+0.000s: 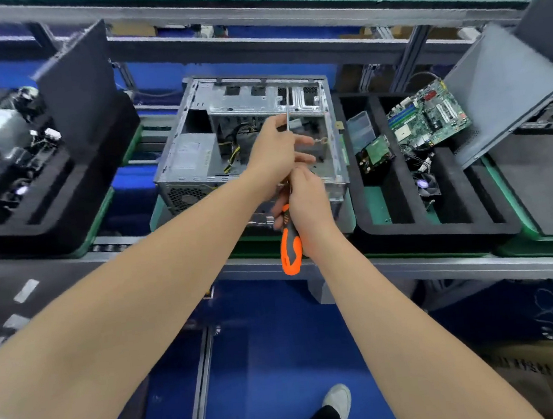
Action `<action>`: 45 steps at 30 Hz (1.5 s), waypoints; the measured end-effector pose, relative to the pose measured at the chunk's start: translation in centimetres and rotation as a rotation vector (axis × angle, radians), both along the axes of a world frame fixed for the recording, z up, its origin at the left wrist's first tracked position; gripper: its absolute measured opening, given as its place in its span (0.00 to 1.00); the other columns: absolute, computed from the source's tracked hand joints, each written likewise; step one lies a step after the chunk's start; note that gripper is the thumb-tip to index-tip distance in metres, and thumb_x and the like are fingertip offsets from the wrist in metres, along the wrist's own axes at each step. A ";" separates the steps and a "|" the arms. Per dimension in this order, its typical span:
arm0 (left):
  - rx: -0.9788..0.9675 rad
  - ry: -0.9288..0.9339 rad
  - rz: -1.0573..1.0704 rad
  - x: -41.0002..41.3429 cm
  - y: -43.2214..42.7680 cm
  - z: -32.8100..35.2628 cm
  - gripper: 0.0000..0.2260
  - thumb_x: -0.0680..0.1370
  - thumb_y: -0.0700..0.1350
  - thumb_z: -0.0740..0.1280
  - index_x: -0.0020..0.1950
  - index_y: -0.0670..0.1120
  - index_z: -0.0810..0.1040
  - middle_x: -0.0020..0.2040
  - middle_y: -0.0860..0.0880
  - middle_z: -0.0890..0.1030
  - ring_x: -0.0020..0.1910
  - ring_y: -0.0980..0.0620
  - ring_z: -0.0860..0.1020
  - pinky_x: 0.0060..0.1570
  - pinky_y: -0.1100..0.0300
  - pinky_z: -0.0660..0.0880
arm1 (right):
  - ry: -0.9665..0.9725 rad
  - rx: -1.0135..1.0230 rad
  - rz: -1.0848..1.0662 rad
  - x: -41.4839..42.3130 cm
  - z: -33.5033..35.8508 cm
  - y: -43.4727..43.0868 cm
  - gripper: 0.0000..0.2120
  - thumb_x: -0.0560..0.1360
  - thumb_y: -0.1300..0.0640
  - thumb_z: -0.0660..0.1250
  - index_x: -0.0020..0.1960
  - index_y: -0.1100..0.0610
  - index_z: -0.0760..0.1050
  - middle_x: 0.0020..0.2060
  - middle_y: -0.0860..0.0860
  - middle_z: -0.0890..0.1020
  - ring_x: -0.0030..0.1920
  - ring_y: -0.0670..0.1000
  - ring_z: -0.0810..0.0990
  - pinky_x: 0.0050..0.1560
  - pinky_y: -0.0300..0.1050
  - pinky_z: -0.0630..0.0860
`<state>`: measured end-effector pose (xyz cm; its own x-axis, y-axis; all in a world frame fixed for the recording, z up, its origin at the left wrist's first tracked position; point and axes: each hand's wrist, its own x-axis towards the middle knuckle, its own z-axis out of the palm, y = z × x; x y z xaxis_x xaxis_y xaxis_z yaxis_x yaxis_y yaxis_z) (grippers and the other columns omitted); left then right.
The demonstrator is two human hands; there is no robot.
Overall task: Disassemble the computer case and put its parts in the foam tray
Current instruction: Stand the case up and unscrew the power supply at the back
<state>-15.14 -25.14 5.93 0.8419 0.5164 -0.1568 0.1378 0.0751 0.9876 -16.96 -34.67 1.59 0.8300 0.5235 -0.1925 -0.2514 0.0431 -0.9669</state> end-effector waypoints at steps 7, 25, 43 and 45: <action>-0.040 0.020 0.136 -9.1 8.8 -1.6 0.22 0.84 0.37 0.57 0.77 0.49 0.62 0.49 0.44 0.86 0.33 0.48 0.83 0.32 0.56 0.77 | 0.012 -0.119 0.174 -9.4 -1.1 6.6 0.20 0.86 0.41 0.54 0.54 0.54 0.77 0.25 0.55 0.78 0.20 0.55 0.73 0.24 0.44 0.71; -0.161 0.123 0.291 -16.7 14.8 -9.1 0.14 0.85 0.39 0.55 0.69 0.50 0.66 0.30 0.48 0.81 0.36 0.49 0.84 0.32 0.59 0.77 | 0.204 -0.522 0.215 -19.0 -4.8 9.5 0.20 0.83 0.45 0.54 0.41 0.58 0.69 0.24 0.55 0.73 0.22 0.54 0.75 0.27 0.41 0.71; -0.147 0.029 0.107 -16.6 14.2 -8.9 0.13 0.82 0.36 0.53 0.59 0.47 0.73 0.31 0.45 0.84 0.33 0.48 0.85 0.29 0.62 0.78 | 0.214 -0.484 0.107 -19.9 -6.2 8.5 0.20 0.83 0.45 0.54 0.39 0.57 0.68 0.21 0.55 0.71 0.20 0.53 0.73 0.28 0.43 0.71; -0.157 0.009 0.095 -16.7 14.3 -8.9 0.13 0.82 0.35 0.53 0.59 0.47 0.74 0.31 0.45 0.84 0.33 0.48 0.85 0.28 0.62 0.77 | 0.220 -0.480 0.104 -19.9 -6.1 8.5 0.20 0.83 0.45 0.55 0.39 0.58 0.68 0.21 0.55 0.71 0.19 0.53 0.72 0.28 0.43 0.71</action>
<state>-31.88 -10.88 -2.97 0.7885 0.5625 -0.2488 0.1315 0.2411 0.9616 -36.86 -26.16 -4.51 0.6910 0.4112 -0.5944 -0.4299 -0.4273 -0.7954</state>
